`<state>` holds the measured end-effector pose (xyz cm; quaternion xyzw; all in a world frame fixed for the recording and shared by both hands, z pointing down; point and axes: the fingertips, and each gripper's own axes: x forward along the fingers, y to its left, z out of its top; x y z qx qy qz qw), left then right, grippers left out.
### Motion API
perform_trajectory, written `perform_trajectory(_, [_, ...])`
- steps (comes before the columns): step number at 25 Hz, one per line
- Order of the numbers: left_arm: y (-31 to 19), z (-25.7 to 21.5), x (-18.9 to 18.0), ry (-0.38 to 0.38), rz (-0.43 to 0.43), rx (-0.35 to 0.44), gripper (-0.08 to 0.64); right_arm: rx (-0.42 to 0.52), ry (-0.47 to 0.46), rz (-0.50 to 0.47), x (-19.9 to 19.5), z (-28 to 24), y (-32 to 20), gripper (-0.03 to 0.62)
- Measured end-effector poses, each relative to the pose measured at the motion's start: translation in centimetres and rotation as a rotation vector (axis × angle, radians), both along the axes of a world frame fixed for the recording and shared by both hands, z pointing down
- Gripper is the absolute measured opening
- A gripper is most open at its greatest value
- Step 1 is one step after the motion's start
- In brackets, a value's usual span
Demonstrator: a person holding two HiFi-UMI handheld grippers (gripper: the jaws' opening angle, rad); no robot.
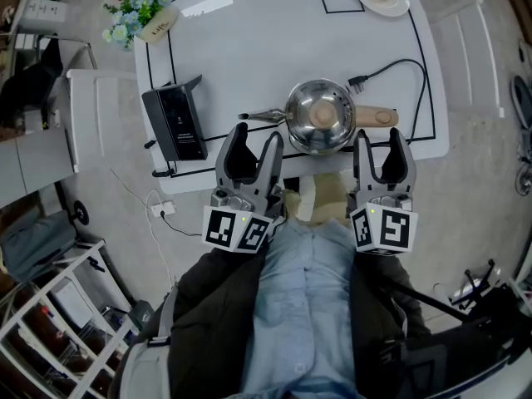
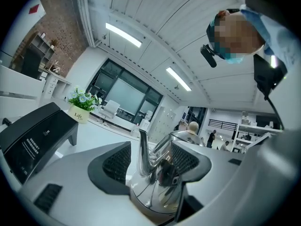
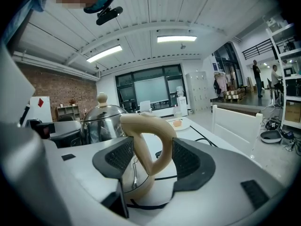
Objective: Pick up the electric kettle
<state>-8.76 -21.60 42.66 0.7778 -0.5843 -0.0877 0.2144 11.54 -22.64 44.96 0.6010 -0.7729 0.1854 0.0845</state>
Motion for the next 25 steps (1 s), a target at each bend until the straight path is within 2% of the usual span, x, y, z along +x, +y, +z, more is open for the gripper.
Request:
perform_trajectory(10, [-1.1, 0.5, -0.7, 0.009, -0.031, -0.001, 0.255, 0.025, 0.034, -0.006, 0.6, 0.6, -1.1, 0.242])
perform_trajectory(25, [-3.2, 0.5, -0.7, 0.025, -0.050, 0.010, 0.255, 0.005, 0.049, 0.000, 1.5, 1.2, -3.1, 0.242])
